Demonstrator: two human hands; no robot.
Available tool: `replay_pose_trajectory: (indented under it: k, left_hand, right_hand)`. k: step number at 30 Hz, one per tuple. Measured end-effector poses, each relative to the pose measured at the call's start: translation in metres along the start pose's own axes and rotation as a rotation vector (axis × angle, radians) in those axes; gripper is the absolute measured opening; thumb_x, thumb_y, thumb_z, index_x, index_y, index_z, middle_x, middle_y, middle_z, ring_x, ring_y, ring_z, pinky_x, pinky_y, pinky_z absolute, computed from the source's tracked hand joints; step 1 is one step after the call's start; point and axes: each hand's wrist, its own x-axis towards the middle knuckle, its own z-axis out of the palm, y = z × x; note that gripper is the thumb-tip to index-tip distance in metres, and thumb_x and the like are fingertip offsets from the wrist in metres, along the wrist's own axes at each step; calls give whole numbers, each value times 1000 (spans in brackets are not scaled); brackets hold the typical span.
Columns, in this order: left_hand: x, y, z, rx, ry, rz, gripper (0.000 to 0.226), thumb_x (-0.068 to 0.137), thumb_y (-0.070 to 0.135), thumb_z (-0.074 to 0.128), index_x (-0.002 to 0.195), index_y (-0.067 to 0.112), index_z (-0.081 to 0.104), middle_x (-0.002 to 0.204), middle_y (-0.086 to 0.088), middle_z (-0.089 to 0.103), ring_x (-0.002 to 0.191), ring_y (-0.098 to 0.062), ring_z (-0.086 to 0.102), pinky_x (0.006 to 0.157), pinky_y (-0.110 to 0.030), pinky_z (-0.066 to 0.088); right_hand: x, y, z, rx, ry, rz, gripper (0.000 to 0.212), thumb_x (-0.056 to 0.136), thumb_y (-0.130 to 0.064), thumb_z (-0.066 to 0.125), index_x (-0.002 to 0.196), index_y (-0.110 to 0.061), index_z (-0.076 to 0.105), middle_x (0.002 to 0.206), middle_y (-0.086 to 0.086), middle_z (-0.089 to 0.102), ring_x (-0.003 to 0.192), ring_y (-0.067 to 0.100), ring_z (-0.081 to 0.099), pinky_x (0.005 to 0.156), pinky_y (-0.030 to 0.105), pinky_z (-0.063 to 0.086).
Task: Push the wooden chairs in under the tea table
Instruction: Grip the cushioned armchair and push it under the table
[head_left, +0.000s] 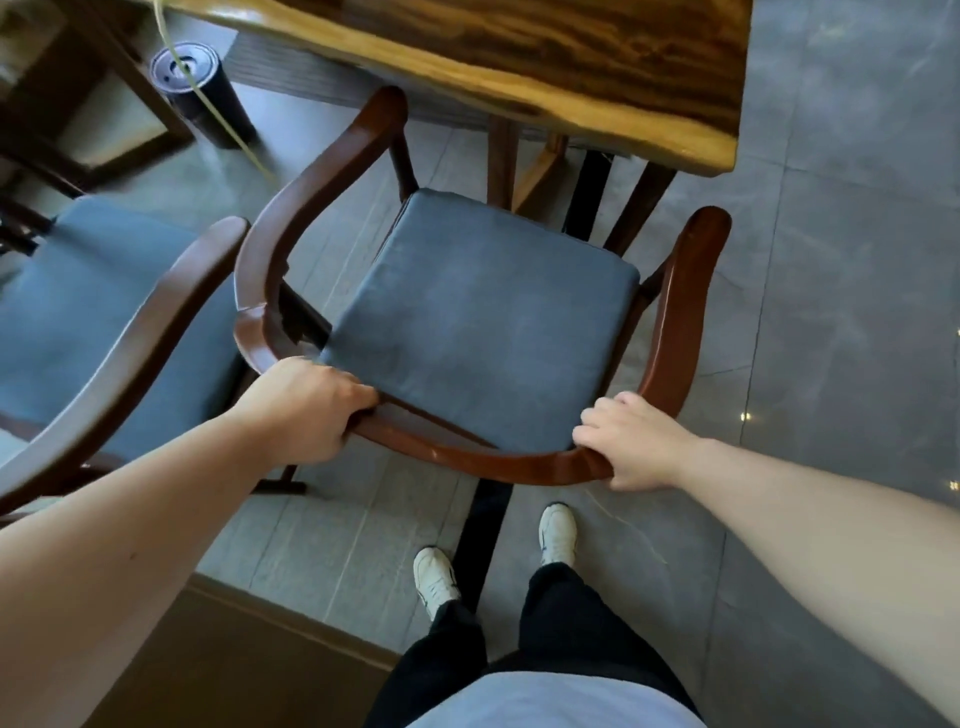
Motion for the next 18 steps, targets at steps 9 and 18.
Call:
replay_pose_trajectory:
  k: [9, 18]
  left_hand:
    - [12, 14, -1, -55, 7, -49, 25, 70, 30, 59, 94, 34, 66, 79, 8, 68, 80, -21, 65, 71, -36, 52]
    - [59, 69, -23, 44, 35, -81, 26, 76, 38, 49, 100, 33, 56, 89, 10, 67, 80, -18, 64, 56, -29, 40]
  right_hand:
    - [-4, 35, -2, -73, -31, -123, 33, 71, -36, 66, 97, -18, 54, 93, 3, 55, 92, 27, 51, 69, 40, 43]
    - [-28, 105, -8, -156, -92, -7, 34, 72, -32, 66, 103, -22, 54, 100, 1, 54, 98, 24, 49, 83, 42, 43]
